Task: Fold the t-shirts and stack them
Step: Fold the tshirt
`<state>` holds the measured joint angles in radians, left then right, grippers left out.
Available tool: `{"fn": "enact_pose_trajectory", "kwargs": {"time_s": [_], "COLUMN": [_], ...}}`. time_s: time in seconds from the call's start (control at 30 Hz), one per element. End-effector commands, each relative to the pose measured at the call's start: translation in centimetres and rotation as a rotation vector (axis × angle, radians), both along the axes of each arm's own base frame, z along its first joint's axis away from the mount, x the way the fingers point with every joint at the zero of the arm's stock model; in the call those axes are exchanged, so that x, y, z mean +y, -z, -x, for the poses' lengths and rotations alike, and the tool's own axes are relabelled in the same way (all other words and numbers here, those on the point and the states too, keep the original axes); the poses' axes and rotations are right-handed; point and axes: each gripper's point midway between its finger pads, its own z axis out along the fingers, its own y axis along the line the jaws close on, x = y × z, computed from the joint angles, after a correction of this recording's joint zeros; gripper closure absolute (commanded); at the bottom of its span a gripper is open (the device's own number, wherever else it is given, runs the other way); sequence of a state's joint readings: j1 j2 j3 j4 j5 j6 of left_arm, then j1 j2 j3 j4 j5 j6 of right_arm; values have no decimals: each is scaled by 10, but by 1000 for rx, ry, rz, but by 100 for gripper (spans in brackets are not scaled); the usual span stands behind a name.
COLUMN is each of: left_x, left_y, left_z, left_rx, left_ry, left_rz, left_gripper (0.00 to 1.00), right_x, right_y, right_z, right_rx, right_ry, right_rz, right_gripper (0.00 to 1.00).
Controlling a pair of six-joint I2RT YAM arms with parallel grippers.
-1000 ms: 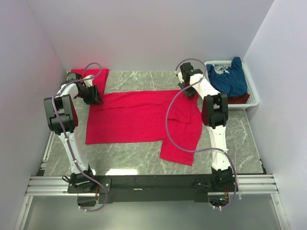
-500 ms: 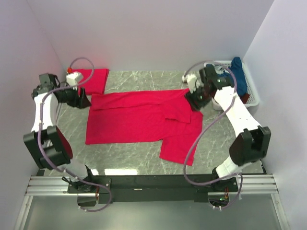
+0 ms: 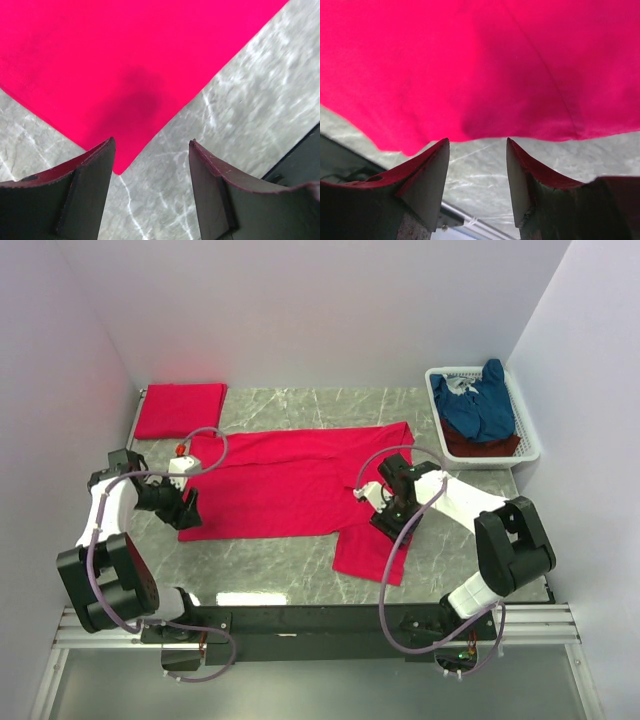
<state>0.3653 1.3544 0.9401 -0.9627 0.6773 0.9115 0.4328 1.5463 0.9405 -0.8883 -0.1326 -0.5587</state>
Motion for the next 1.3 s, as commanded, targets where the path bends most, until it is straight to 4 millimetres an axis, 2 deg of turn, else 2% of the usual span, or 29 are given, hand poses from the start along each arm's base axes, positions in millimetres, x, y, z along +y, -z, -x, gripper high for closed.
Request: {"fn": "enact_pose_trajectory", "kwargs": {"time_s": [0.0, 0.2, 0.4, 0.7, 0.8, 0.83, 0.87, 1.07, 1.17, 1.27], "left_x": [9, 14, 22, 30, 30, 29, 29, 31, 30, 29], "left_y": [2, 10, 23, 44, 48, 49, 50, 52, 50, 49], "left_z": [-4, -2, 1, 5, 1, -1, -2, -3, -6, -9], "left_rx": [-78, -75, -89, -96, -99, -103, -100, -86, -90, -91], "left_ry": [55, 51, 69, 164, 179, 187, 186, 193, 189, 178], "left_rz": [-84, -117, -181, -278, -297, -302, -305, -313, -305, -295], "left_gripper": [34, 34, 35, 43, 43, 43, 43, 43, 43, 43], "right_x": [8, 6, 3, 8, 9, 10, 10, 11, 11, 12], "right_y": [1, 24, 43, 35, 31, 27, 21, -5, -7, 0], "right_z": [-22, -14, -5, -5, -9, -8, -9, 5, 13, 16], "right_rx": [-117, -97, -70, -76, -83, -84, -101, -92, -72, -48], "right_ry": [4, -8, -19, -9, 4, 6, 10, 21, 16, 18], "right_rz": [-4, 31, 69, 47, 49, 47, 35, -11, -19, -16], "right_gripper": [44, 46, 55, 82, 68, 60, 58, 57, 57, 57]}}
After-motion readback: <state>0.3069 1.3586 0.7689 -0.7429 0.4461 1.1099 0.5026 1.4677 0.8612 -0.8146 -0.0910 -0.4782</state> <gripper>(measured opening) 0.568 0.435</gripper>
